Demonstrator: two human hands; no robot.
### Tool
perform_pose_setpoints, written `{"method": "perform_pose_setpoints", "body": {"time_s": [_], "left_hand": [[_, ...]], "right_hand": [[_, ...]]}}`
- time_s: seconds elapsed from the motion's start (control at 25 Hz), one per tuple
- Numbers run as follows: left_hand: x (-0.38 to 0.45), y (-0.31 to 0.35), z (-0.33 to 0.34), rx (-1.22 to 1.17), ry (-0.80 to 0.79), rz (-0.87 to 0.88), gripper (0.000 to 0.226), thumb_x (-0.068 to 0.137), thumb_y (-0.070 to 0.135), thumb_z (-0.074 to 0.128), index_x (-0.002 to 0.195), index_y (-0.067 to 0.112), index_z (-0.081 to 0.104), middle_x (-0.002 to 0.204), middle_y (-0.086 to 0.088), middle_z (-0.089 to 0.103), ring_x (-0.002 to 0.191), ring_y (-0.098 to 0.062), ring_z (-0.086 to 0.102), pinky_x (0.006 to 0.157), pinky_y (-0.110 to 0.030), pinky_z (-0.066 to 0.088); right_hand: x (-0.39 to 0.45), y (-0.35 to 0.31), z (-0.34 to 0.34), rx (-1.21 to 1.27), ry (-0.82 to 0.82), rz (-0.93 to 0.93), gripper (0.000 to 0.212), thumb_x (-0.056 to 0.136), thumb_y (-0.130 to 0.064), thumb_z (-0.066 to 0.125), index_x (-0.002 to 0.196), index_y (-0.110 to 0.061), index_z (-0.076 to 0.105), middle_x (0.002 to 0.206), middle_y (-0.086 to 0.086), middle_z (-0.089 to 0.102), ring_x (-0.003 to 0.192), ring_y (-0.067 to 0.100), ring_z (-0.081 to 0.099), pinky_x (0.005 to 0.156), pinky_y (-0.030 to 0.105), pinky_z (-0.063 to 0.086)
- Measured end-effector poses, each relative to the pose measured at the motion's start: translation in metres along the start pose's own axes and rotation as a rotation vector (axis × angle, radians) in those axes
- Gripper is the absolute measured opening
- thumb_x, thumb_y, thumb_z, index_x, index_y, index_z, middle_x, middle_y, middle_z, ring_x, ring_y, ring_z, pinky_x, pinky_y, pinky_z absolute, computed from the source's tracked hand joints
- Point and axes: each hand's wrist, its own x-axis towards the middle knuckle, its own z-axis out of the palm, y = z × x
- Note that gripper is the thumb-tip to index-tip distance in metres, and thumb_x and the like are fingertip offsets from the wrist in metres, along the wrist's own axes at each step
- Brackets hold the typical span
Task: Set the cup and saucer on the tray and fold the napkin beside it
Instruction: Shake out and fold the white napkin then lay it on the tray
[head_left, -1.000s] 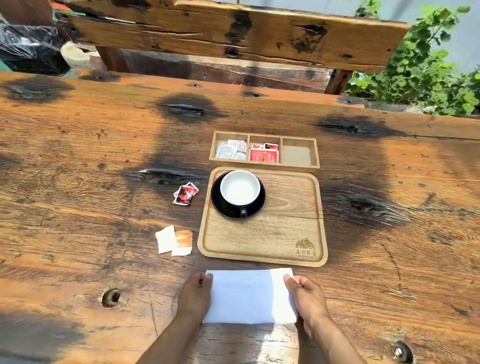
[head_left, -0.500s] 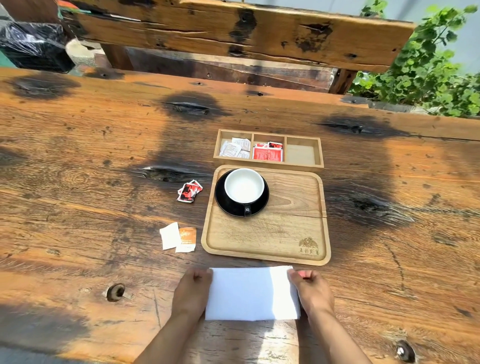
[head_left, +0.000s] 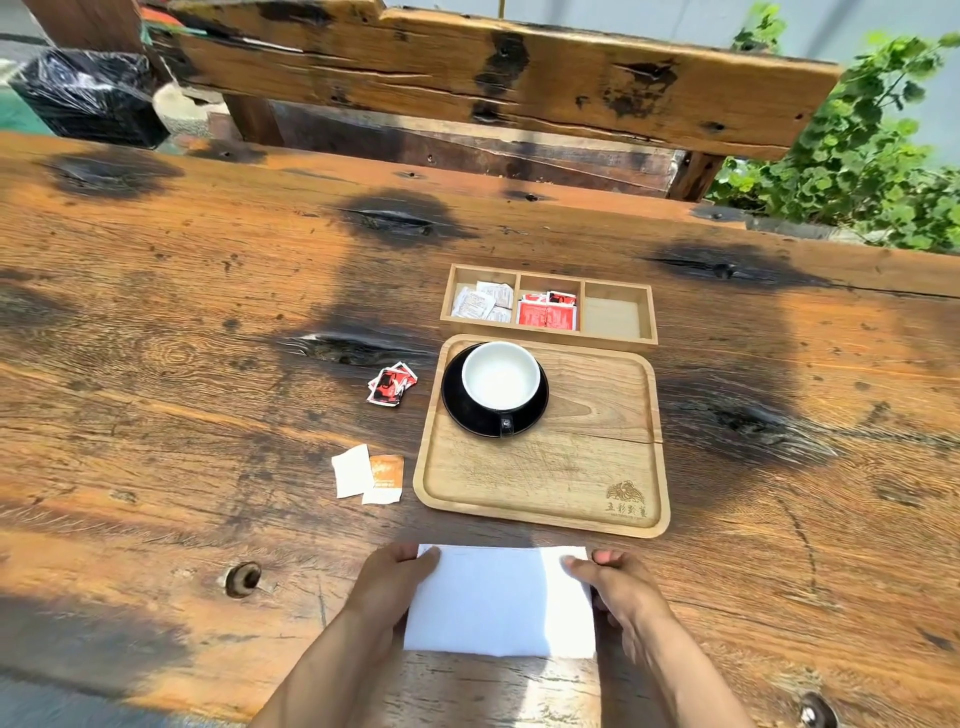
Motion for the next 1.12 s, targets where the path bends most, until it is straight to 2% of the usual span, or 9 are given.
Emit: {"method": "perform_pose_setpoints", "body": {"time_s": [0.04, 0.16, 0.32, 0.44, 0.52, 0.6, 0.72, 0.92, 1.12], "left_hand": [[0.000, 0.000, -0.002, 0.015, -0.013, 0.004, 0.014, 0.090, 0.018, 0.064, 0.084, 0.005, 0.061, 0.075, -0.008, 0.071, 0.055, -0.016, 0.066, 0.043, -0.022, 0.048], [0.000, -0.002, -0.005, 0.062, -0.028, 0.033, 0.017, 0.091, 0.021, 0.061, 0.082, 0.007, 0.057, 0.077, -0.008, 0.067, 0.060, -0.017, 0.063, 0.048, -0.023, 0.048], [0.002, 0.002, -0.010, 0.148, -0.035, 0.113, 0.019, 0.091, 0.025, 0.059, 0.080, 0.011, 0.055, 0.074, -0.004, 0.064, 0.064, -0.016, 0.058, 0.054, -0.025, 0.043], [0.002, 0.014, -0.011, 0.213, -0.072, 0.168, 0.022, 0.091, 0.029, 0.059, 0.074, 0.016, 0.052, 0.068, 0.003, 0.059, 0.057, -0.010, 0.055, 0.052, -0.023, 0.041], [0.004, 0.025, -0.010, 0.251, -0.082, 0.212, 0.021, 0.090, 0.030, 0.060, 0.076, 0.015, 0.056, 0.071, 0.002, 0.061, 0.061, -0.011, 0.056, 0.054, -0.023, 0.042], [0.008, 0.038, -0.007, 0.316, -0.042, 0.271, 0.020, 0.089, 0.029, 0.061, 0.082, 0.010, 0.060, 0.074, 0.000, 0.064, 0.065, -0.013, 0.057, 0.059, -0.025, 0.043], [0.014, 0.069, 0.004, 0.385, -0.018, 0.347, 0.013, 0.086, 0.027, 0.066, 0.083, 0.014, 0.065, 0.074, 0.003, 0.068, 0.066, -0.011, 0.061, 0.059, -0.024, 0.047], [0.021, 0.122, 0.057, 0.602, -0.167, 0.446, 0.013, 0.079, 0.027, 0.076, 0.079, 0.019, 0.066, 0.066, 0.007, 0.062, 0.056, -0.005, 0.058, 0.048, -0.016, 0.043], [0.031, 0.151, 0.126, 0.953, -0.275, 0.643, 0.008, 0.083, 0.027, 0.070, 0.078, 0.022, 0.067, 0.069, 0.014, 0.058, 0.066, -0.003, 0.053, 0.058, -0.014, 0.039]], "right_hand": [[-0.002, -0.001, -0.001, -0.037, -0.027, 0.012, 0.036, 0.071, -0.025, 0.082, 0.091, -0.013, 0.055, 0.086, 0.001, 0.062, 0.077, 0.012, 0.054, 0.065, 0.026, 0.039], [-0.005, 0.000, -0.002, -0.098, -0.082, 0.010, 0.028, 0.074, -0.023, 0.080, 0.089, -0.011, 0.059, 0.082, -0.003, 0.063, 0.074, 0.007, 0.052, 0.073, 0.025, 0.040], [-0.005, 0.003, 0.000, -0.044, -0.084, -0.058, 0.032, 0.072, -0.019, 0.080, 0.092, -0.011, 0.056, 0.080, 0.004, 0.063, 0.064, 0.013, 0.050, 0.055, 0.027, 0.039], [-0.004, 0.003, 0.001, -0.006, -0.185, -0.086, 0.048, 0.072, -0.020, 0.081, 0.109, -0.020, 0.052, 0.096, 0.005, 0.062, 0.050, 0.009, 0.046, 0.040, 0.024, 0.037], [-0.003, 0.004, 0.001, -0.045, -0.243, -0.092, 0.042, 0.074, -0.025, 0.079, 0.110, -0.027, 0.057, 0.102, 0.003, 0.066, 0.053, 0.008, 0.046, 0.037, 0.020, 0.034], [-0.003, 0.005, -0.002, -0.071, -0.282, -0.075, 0.025, 0.077, -0.026, 0.075, 0.101, -0.023, 0.067, 0.085, -0.003, 0.075, 0.057, 0.008, 0.050, 0.040, 0.017, 0.034], [-0.006, 0.007, -0.009, -0.049, -0.328, -0.076, 0.011, 0.080, -0.021, 0.073, 0.084, -0.014, 0.067, 0.061, -0.005, 0.069, 0.050, 0.005, 0.051, 0.044, 0.016, 0.037], [-0.012, 0.023, -0.024, 0.016, -0.320, -0.057, 0.023, 0.075, -0.014, 0.078, 0.071, -0.011, 0.056, 0.062, 0.007, 0.064, 0.059, 0.019, 0.057, 0.044, 0.018, 0.037], [-0.016, 0.045, -0.029, 0.230, -0.246, -0.006, 0.012, 0.073, -0.008, 0.079, 0.080, -0.003, 0.071, 0.069, 0.015, 0.070, 0.059, 0.025, 0.062, 0.052, 0.027, 0.046]]}}
